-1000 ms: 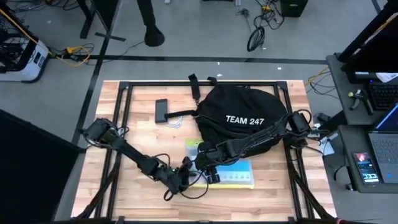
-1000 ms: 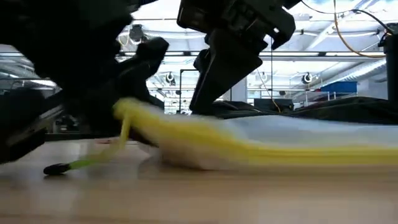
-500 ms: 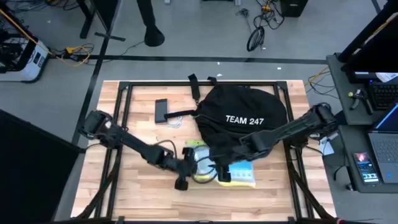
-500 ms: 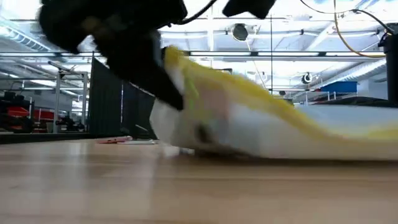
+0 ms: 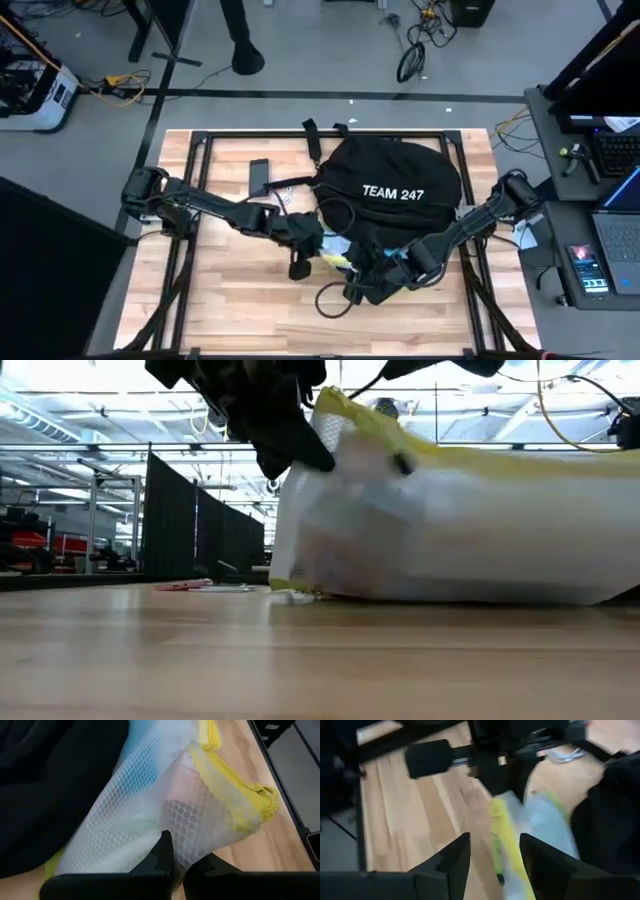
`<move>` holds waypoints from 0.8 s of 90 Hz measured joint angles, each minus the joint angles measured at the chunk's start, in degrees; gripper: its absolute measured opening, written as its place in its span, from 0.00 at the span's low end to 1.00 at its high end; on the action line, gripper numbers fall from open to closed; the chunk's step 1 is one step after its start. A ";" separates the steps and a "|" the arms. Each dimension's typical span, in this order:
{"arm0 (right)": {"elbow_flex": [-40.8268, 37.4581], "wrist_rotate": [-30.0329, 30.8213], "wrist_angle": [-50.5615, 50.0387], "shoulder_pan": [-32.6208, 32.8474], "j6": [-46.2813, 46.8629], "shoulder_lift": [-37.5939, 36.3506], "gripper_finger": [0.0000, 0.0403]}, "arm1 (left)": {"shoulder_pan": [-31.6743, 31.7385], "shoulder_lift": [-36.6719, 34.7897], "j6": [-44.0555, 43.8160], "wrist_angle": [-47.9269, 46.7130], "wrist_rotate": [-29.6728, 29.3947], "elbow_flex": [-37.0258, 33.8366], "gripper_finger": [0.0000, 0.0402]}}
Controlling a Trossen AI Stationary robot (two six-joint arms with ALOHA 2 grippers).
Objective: Unpack backpack
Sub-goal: Open the green zip bag
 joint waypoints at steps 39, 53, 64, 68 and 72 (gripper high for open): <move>-0.02 -0.71 6.73 1.49 12.83 6.61 0.39 | 0.87 0.02 5.44 -1.15 3.44 0.00 0.00; -0.09 -0.81 3.70 -0.53 13.09 8.57 0.39 | 0.56 0.02 5.96 -1.29 3.63 -0.01 0.00; -0.09 -0.96 5.73 -2.46 10.27 9.51 0.39 | 0.24 0.05 6.53 -1.79 3.64 -0.10 0.00; -0.09 -1.24 6.41 -3.09 9.37 9.56 0.39 | 0.16 0.07 6.67 -1.92 3.62 -0.11 0.00; -0.09 -1.24 7.34 -3.52 8.43 9.56 0.39 | 0.16 0.07 6.69 -1.90 3.65 -0.12 0.00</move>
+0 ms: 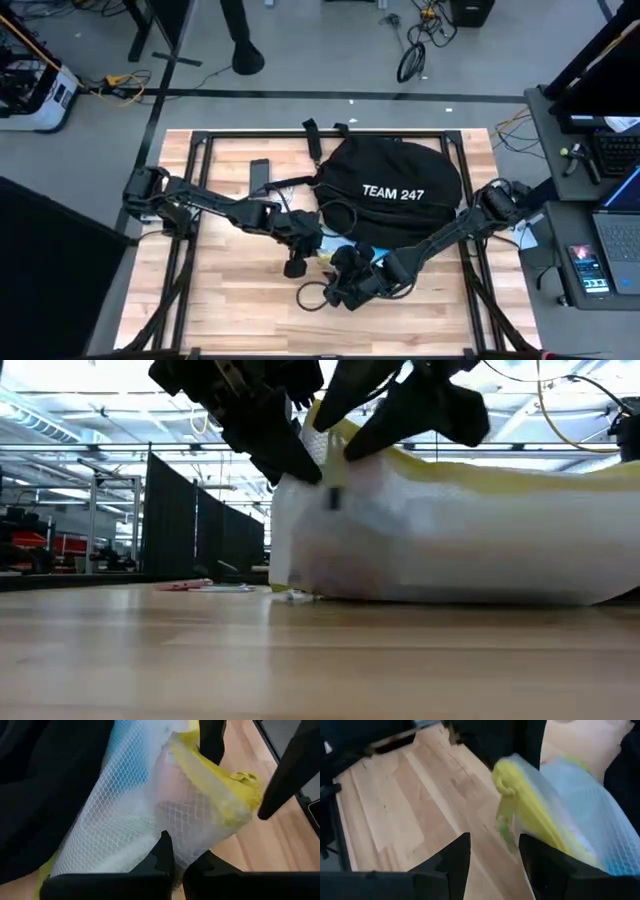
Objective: Unpack backpack
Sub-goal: Open the green zip bag
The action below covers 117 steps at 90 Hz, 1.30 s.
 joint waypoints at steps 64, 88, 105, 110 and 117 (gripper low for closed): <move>0.13 0.23 0.25 -3.07 -2.46 0.15 0.01 | -0.09 -0.22 0.51 -1.53 0.41 0.03 0.00; 0.33 0.27 -4.20 0.52 2.96 -0.13 0.00 | -0.04 -3.40 3.06 -7.40 -0.51 0.16 0.00; 2.01 -2.23 -14.72 3.64 10.02 -0.24 0.00 | -0.04 -6.19 4.24 -8.87 -1.42 0.12 0.00; 2.40 -3.69 -17.28 4.59 12.48 -0.24 0.00 | -0.02 -6.96 4.83 -9.30 -1.89 0.12 0.00; 2.58 -6.78 -21.44 6.46 16.18 -0.24 0.00 | 0.04 -7.49 5.39 -11.36 -3.08 0.12 0.00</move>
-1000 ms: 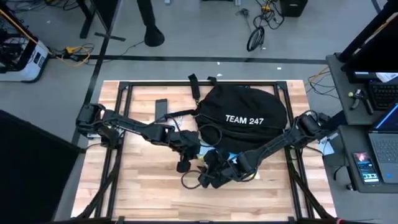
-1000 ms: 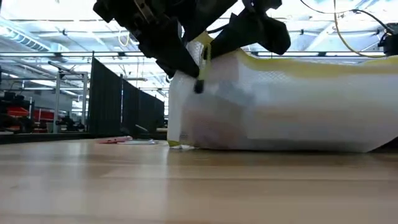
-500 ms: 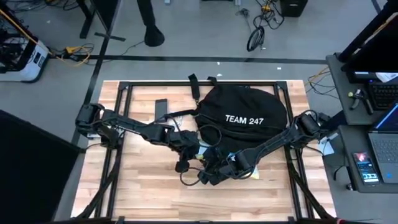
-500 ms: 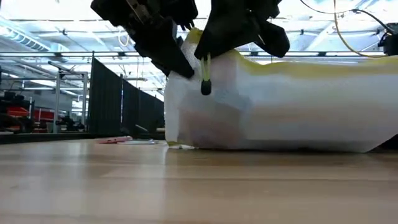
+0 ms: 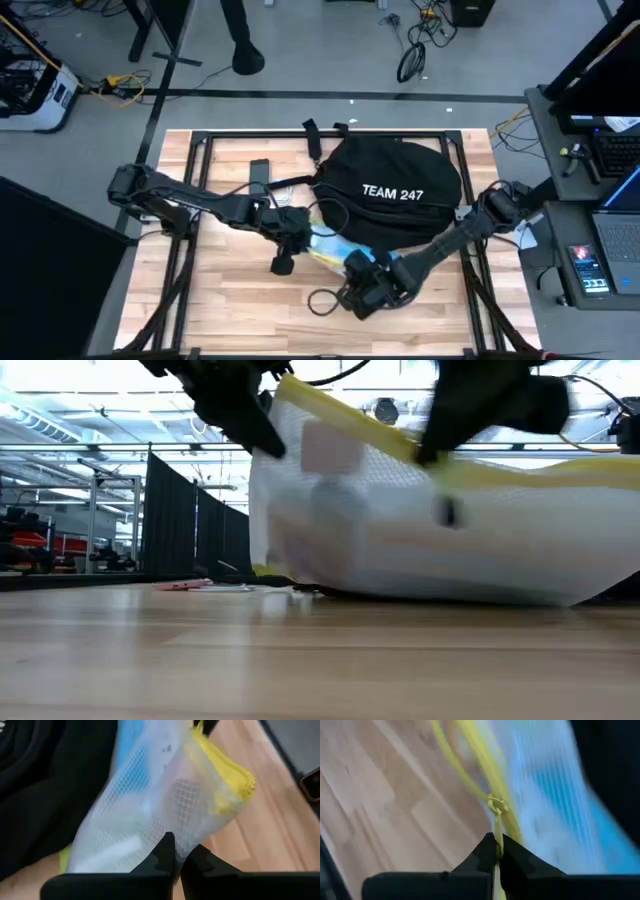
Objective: Unpack backpack
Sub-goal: Open the green zip bag, then remove the pink charger adapter from the green zip bag
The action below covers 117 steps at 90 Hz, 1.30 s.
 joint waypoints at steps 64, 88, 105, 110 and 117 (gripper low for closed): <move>-0.12 -9.30 -4.75 1.59 3.93 0.02 0.24 | 0.38 0.26 2.00 -6.14 -0.75 -0.11 0.11; -0.13 -10.81 6.01 0.19 -23.14 0.07 0.47 | 0.05 -1.41 -5.66 -14.00 2.72 -0.05 0.41; -0.21 -5.81 4.32 0.65 -35.56 3.63 0.48 | -2.98 -2.48 -13.10 -6.86 2.68 0.00 0.48; -0.23 -5.87 5.31 1.11 -38.26 4.96 0.48 | -3.93 -1.34 -14.43 -3.43 2.65 0.03 0.48; -0.22 -6.03 7.13 1.94 -40.36 6.91 0.47 | -5.67 0.99 -16.78 -0.17 2.53 0.03 0.48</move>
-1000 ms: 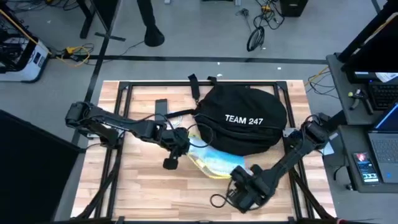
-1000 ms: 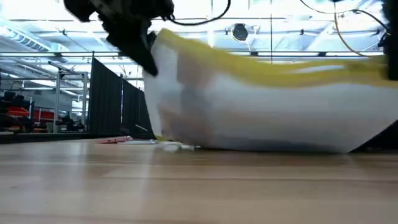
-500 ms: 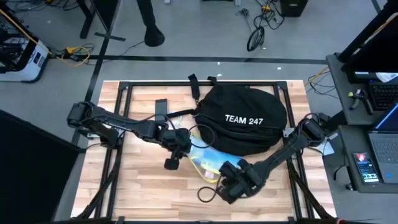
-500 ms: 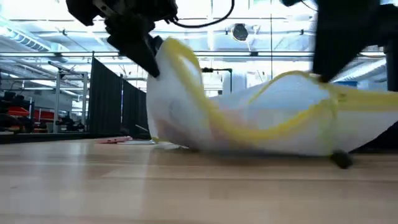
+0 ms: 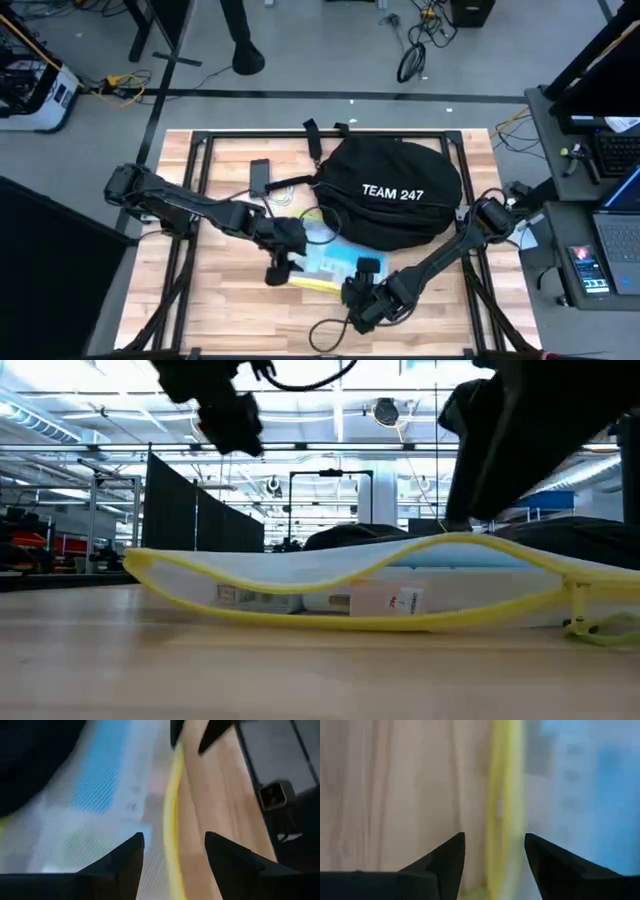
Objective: Unpack backpack
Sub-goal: Remove the pink charger adapter from the green zip bag
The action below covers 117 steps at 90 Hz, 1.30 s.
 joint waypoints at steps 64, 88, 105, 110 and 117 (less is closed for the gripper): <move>0.04 0.10 -2.80 7.86 5.65 0.71 0.45 | -9.27 16.33 9.25 4.35 -17.07 0.12 0.48; 0.03 0.12 -2.38 8.40 7.16 0.71 0.45 | -9.32 16.45 15.94 3.78 -18.92 0.08 0.48; 0.04 0.15 -1.60 8.44 7.18 0.71 0.45 | -9.50 17.85 21.80 2.75 -27.67 -0.12 0.48; 0.04 0.15 -1.29 8.44 7.18 0.71 0.45 | -9.52 18.60 23.24 3.51 -29.82 -0.12 0.48; 0.04 0.14 -1.15 8.44 7.18 0.71 0.45 | -9.55 18.96 24.20 2.61 -32.43 -0.14 0.48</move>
